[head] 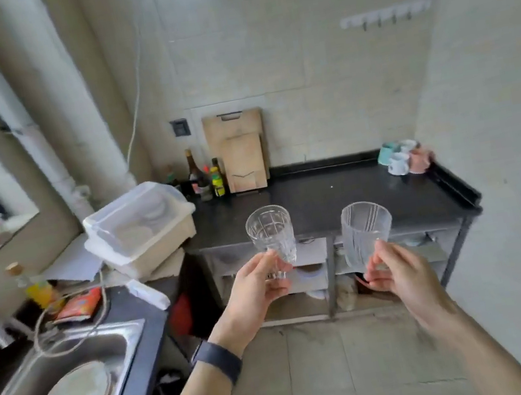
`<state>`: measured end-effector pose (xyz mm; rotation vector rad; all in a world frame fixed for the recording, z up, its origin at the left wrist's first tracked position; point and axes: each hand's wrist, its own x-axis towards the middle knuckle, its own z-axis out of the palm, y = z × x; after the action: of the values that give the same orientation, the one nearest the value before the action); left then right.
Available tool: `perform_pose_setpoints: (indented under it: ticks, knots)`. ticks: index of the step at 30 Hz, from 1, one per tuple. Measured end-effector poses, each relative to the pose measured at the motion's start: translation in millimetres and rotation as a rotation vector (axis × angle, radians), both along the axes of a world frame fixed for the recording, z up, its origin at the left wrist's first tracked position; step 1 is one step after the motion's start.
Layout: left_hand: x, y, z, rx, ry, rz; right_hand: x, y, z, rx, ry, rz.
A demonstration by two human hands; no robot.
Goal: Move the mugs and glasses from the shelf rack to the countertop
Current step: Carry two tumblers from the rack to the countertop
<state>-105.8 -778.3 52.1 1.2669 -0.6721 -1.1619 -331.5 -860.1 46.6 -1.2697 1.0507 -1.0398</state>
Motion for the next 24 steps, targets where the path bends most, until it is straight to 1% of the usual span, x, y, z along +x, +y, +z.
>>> perform_pose_setpoints:
  ticks: [4,6,13,19,24]
  knots:
    - [-16.9,-86.2,-0.9,0.015,-0.091,-0.134,-32.5,-60.6,3.5,0.016,-0.002,-0.115]
    - [-22.8,-129.8,-1.8,-0.001,-0.098,-0.167,-42.5,-92.4,3.7,0.015,0.002,-0.158]
    - [-36.8,-268.6,-17.1,0.056,-0.100,-0.246,-75.3,-197.0,-5.9,0.108,-0.013,-0.275]
    - [-58.8,-361.8,-44.4,0.133,-0.103,-0.299,-101.1,-279.5,-31.0,0.184,-0.002,-0.316]
    - [-80.8,-447.4,-76.6,0.190,-0.108,-0.300,-124.2,-374.8,-68.0,0.245,0.062,-0.297]
